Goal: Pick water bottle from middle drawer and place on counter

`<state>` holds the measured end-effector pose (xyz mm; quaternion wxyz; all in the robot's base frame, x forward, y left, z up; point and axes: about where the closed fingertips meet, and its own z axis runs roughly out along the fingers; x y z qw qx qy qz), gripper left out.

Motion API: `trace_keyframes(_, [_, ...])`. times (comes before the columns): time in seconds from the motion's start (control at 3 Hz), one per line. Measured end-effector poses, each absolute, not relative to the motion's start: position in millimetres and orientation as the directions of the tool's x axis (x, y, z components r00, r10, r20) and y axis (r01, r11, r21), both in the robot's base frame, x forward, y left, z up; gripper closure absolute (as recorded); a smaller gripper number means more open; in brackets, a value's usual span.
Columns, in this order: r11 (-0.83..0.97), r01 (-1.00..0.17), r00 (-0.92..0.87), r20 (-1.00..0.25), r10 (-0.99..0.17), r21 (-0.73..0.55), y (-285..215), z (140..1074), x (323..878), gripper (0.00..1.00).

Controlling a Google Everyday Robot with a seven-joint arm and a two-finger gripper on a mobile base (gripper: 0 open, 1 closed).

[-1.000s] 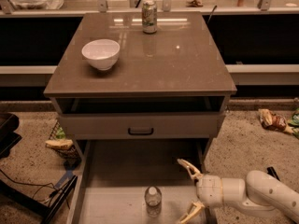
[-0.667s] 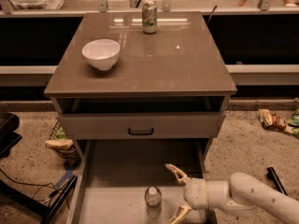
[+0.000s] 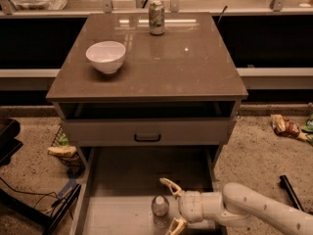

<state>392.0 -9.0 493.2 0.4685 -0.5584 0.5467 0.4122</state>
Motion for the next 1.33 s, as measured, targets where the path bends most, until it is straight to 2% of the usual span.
trace_keyframes(0.33, [0.028,-0.999,0.037,-0.973,-0.23,-0.044,5.7,480.2,387.7,0.16])
trace_keyframes(0.67, [0.025,-0.999,0.035,-0.973,-0.229,-0.042,8.3,479.0,387.0,0.41])
trace_keyframes(1.0, [0.021,-0.999,0.035,-0.973,-0.227,-0.041,10.3,479.1,386.2,0.7])
trace_keyframes(1.33, [0.019,-0.999,0.035,-0.974,-0.226,-0.04,11.5,479.2,385.6,0.93])
